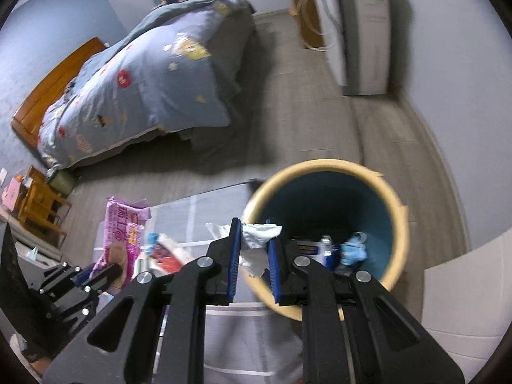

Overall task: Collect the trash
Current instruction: 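Lift the pink wrapper and tissue and carry them over the bin, then open both grippers to drop the wrapper and tissue into the bin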

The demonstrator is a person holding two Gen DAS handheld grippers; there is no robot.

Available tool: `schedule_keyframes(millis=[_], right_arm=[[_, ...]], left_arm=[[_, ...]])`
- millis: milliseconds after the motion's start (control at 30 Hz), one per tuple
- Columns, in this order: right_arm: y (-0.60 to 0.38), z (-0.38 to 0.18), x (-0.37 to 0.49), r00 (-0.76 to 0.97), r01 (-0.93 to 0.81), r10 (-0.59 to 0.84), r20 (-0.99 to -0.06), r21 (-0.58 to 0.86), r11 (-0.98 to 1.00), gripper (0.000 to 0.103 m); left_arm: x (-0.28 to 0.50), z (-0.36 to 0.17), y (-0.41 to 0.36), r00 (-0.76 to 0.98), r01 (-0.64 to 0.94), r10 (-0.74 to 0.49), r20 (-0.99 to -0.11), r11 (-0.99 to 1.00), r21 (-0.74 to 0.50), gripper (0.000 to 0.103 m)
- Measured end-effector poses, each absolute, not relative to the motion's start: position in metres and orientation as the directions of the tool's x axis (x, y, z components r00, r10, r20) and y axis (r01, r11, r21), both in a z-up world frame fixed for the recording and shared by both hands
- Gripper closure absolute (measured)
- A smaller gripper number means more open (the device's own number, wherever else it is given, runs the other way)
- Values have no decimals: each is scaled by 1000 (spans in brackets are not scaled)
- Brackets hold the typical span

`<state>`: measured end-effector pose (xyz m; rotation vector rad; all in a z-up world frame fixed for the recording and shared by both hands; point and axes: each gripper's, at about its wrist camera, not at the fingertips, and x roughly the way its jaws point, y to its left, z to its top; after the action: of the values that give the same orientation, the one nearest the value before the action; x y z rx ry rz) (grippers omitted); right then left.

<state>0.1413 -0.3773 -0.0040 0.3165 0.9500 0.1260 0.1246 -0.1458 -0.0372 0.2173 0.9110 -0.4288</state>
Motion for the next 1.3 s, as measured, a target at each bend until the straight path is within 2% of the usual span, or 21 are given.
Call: schedule_keyframes(millis=[467,700,733,767,800,833,867,933,1000,1033,1067,1100,1167,1300], right_arm=[[-458,-35,128,572,179,130,-810,278,944,87],[-459,-59,140,577,229,109,-810,288,930,86],[-458,-60,141,578,230,106,-809,286,930,82],[-458,-62,142,578,234,99,-810,281,931,69],[-458,-63,142,581,239,91,-808,277,931,62],[-459,-64,142,585,244,82,-807,272,931,49],[-459,-64,142,588,248,72,-806,265,932,44],[-459,-65,143,585,252,65,-809,257,933,43],[-460,-66,142,582,262,58,-811,254,931,32],[-459,-67,142,581,266,51,-812,249,931,23],[-458,-67,141,579,271,40,-814,238,933,14],[-458,-66,141,578,276,28,-816,228,934,9],[-457,-65,139,576,282,18,-817,219,934,6],[-450,-61,137,566,278,18,-824,212,937,6]], left_arm=[[131,-72,-260,407,626,-351,-843,780,-23,90],[150,-102,-284,366,651,-333,-869,759,-16,89],[152,-104,-285,372,650,-328,-868,760,-8,85],[154,-105,-286,378,648,-323,-868,762,-2,79],[155,-105,-285,382,647,-323,-866,763,1,75],[154,-105,-284,388,644,-321,-864,765,4,63],[154,-104,-283,395,640,-321,-861,769,7,50],[154,-102,-278,399,637,-339,-852,771,-9,42],[154,-101,-272,411,623,-335,-848,782,-7,30],[152,-101,-267,416,616,-337,-844,788,-11,24],[150,-100,-262,421,607,-343,-840,795,-21,22],[149,-99,-258,424,599,-343,-838,800,-25,21],[146,-97,-248,441,577,-337,-832,816,-24,11],[140,-90,-229,458,545,-335,-824,837,-37,11]])
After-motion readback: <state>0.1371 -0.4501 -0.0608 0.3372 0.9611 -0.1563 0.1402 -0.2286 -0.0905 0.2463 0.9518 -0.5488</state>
